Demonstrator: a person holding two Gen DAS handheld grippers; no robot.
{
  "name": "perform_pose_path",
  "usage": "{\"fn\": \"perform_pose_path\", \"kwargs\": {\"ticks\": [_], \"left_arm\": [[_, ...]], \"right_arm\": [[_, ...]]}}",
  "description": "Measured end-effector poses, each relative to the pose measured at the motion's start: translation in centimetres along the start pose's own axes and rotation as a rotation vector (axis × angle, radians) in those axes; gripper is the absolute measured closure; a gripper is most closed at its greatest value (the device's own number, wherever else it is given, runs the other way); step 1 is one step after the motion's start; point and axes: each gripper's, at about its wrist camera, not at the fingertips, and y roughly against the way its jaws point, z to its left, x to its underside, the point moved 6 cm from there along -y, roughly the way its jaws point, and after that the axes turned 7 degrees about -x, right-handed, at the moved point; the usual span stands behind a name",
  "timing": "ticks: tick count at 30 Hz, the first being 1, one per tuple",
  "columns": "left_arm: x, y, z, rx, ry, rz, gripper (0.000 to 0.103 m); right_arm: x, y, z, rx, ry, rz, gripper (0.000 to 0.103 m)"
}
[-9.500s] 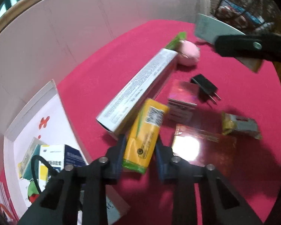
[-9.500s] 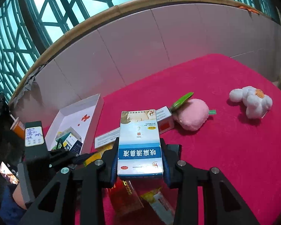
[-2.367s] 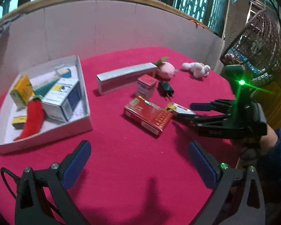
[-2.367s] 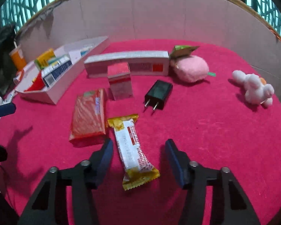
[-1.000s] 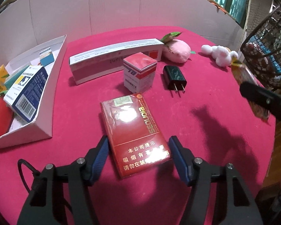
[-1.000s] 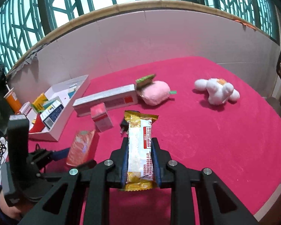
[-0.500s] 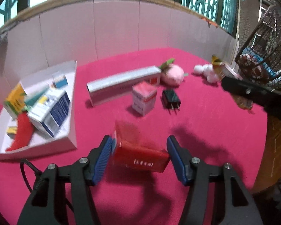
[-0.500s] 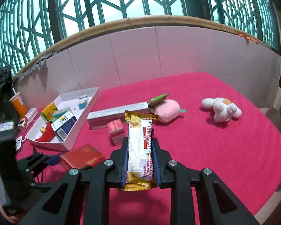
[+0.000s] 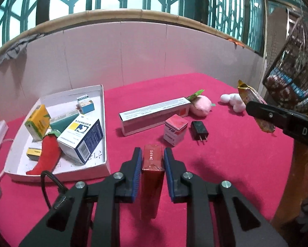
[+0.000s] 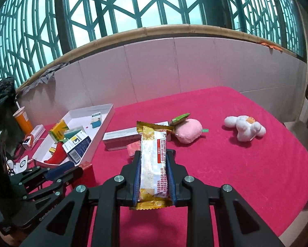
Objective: Organize objects
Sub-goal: 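Carry the snack bar and red pack over the white tray with both tools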
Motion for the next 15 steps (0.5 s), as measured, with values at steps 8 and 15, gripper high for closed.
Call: {"fn": "perform_pose_path", "kwargs": {"ticks": [8,15], "left_arm": [[0.1,0.9,2.1,0.102,0.105,0.007,0.083],[0.2,1.3,2.8,0.127,0.125,0.008,0.083]], "right_arm": [[-0.6,0.7,1.0,-0.016,0.002,-0.028,0.079],[-0.6,0.9,0.8,-0.021,-0.004,-0.038,0.079]]}}
